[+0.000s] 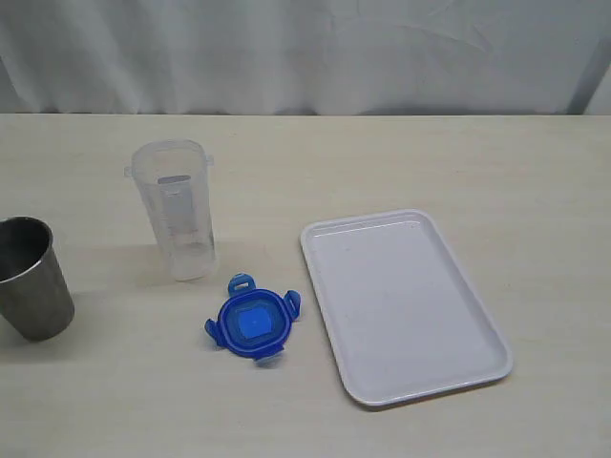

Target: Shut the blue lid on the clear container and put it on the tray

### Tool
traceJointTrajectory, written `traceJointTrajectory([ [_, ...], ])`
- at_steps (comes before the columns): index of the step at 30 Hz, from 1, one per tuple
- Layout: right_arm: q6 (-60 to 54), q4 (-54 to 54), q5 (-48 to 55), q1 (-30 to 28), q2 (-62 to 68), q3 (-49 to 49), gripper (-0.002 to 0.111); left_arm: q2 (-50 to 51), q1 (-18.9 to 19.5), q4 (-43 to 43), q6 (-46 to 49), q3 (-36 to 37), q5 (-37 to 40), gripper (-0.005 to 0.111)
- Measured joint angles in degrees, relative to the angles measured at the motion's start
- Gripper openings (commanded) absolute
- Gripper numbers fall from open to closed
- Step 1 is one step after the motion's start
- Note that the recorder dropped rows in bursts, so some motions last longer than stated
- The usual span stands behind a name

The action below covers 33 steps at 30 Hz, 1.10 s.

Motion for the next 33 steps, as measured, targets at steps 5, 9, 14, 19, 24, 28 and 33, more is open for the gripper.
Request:
traceJointTrajectory([
  [5, 0.0, 0.0, 0.0, 0.0, 0.0, 0.0, 0.004, 0.0, 0.0, -4.4, -0.1, 0.0, -11.1, 0.000],
  [9, 0.0, 0.0, 0.0, 0.0, 0.0, 0.0, 0.004, 0.0, 0.0, -6.7, -0.8, 0.0, -19.6, 0.000],
  [14, 0.0, 0.0, 0.0, 0.0, 0.0, 0.0, 0.004, 0.0, 0.0, -7.4, -9.7, 0.0, -30.3, 0.003],
  [19, 0.0, 0.0, 0.0, 0.0, 0.0, 0.0, 0.004, 0.0, 0.0, -4.3, -13.3, 0.0, -36.9, 0.050],
  [24, 0.0, 0.0, 0.0, 0.0, 0.0, 0.0, 0.004, 0.0, 0.0, -1.8, -14.0, 0.0, -41.5, 0.105],
  [28, 0.0, 0.0, 0.0, 0.0, 0.0, 0.0, 0.004, 0.0, 0.0, -0.8, -14.7, 0.0, -43.3, 0.105],
  [33, 0.0, 0.0, 0.0, 0.0, 0.0, 0.0, 0.004, 0.8, 0.0, -0.3, -14.8, 0.0, -44.4, 0.105],
])
